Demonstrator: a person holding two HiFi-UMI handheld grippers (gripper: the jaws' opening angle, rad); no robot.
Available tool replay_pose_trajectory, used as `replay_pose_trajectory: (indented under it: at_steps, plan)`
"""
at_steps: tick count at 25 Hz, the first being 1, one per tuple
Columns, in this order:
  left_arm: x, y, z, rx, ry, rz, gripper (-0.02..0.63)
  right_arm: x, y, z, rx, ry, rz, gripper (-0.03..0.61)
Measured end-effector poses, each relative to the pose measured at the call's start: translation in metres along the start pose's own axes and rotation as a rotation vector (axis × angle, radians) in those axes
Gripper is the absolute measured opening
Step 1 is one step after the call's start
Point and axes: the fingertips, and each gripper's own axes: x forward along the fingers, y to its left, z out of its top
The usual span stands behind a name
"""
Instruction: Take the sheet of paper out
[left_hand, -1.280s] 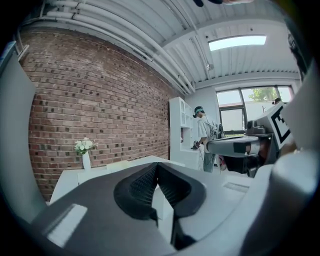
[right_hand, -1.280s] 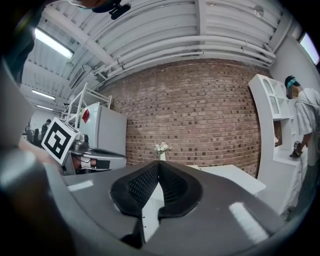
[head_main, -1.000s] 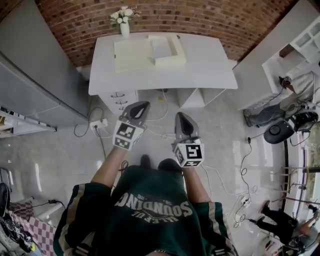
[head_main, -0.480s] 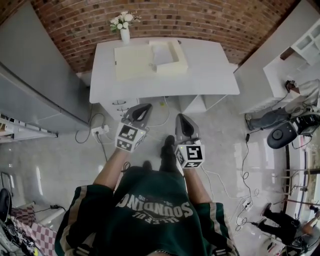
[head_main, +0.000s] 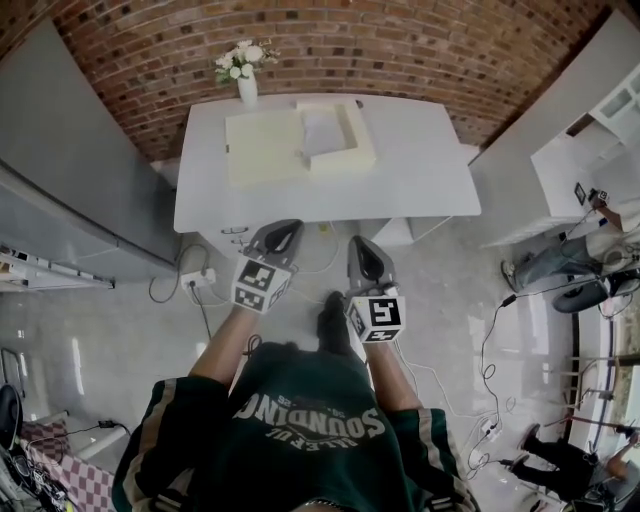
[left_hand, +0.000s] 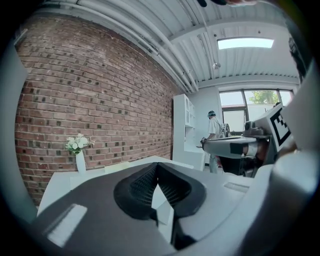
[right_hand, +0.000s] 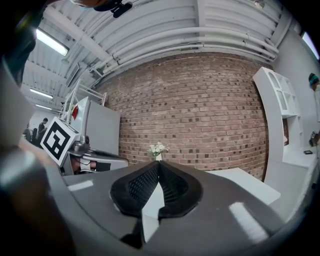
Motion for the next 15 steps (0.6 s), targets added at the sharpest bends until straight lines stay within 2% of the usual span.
replay_pose_trajectory:
  at_steps: [15]
  plan:
    - [0.127, 0.041, 0.030, -0.027, 0.035, 0.078, 0.011, 0.099, -0.112, 0.027, -0.002, 0.010, 0.085, -0.011]
